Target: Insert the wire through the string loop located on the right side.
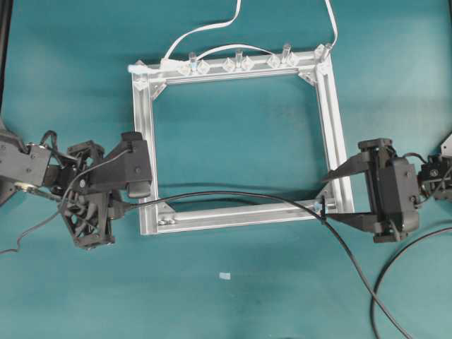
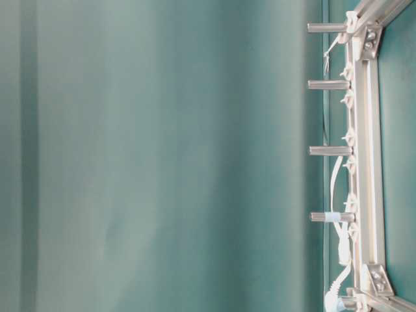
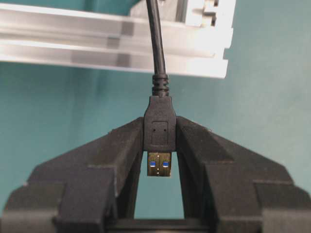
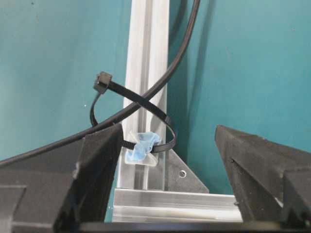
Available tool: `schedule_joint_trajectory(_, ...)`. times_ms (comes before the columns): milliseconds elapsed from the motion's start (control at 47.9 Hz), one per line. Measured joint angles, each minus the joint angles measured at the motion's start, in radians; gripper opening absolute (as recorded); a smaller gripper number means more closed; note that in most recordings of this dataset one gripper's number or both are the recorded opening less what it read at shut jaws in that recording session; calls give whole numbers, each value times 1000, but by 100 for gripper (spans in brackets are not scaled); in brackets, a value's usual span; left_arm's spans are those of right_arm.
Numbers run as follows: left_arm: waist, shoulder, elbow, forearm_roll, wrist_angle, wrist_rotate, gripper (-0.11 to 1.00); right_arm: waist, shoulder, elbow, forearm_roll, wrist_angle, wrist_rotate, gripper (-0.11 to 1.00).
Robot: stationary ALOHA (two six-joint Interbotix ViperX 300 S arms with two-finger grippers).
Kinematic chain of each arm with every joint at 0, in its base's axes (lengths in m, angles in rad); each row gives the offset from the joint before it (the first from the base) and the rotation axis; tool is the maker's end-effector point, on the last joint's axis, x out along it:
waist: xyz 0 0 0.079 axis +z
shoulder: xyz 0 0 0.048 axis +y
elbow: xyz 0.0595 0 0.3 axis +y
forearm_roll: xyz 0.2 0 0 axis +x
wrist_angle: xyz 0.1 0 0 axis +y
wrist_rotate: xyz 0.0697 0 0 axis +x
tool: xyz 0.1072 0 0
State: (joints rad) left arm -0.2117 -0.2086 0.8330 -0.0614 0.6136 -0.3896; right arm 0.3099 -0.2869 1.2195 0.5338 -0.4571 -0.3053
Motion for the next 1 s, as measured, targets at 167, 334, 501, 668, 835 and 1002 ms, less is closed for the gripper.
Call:
schedule_joint_trajectory(167, -35, 8, 17, 0, 0, 0, 21, 2, 0, 0, 2, 0, 0, 86)
schedule_joint_trajectory(334, -75, 26, 37, 0, -14, 0, 21, 0, 0, 0, 0, -3, 0, 86)
schedule_joint_trajectory(501, -81, 29, 52, 0, -51, -5, 21, 0, 0, 2, 0, -5, -2, 86)
schedule_joint_trajectory(668, -81, 31, 60, 0, -63, -5, 22, 0, 0, 2, 2, -5, 0, 86)
schedule_joint_trajectory(835, -81, 29, 69, 0, -63, -6, 51, 0, 0, 2, 0, -11, 0, 86)
schedule_joint_trajectory(1002, -83, 31, 71, 2, -60, -6, 78, 0, 0, 2, 0, -21, 0, 86)
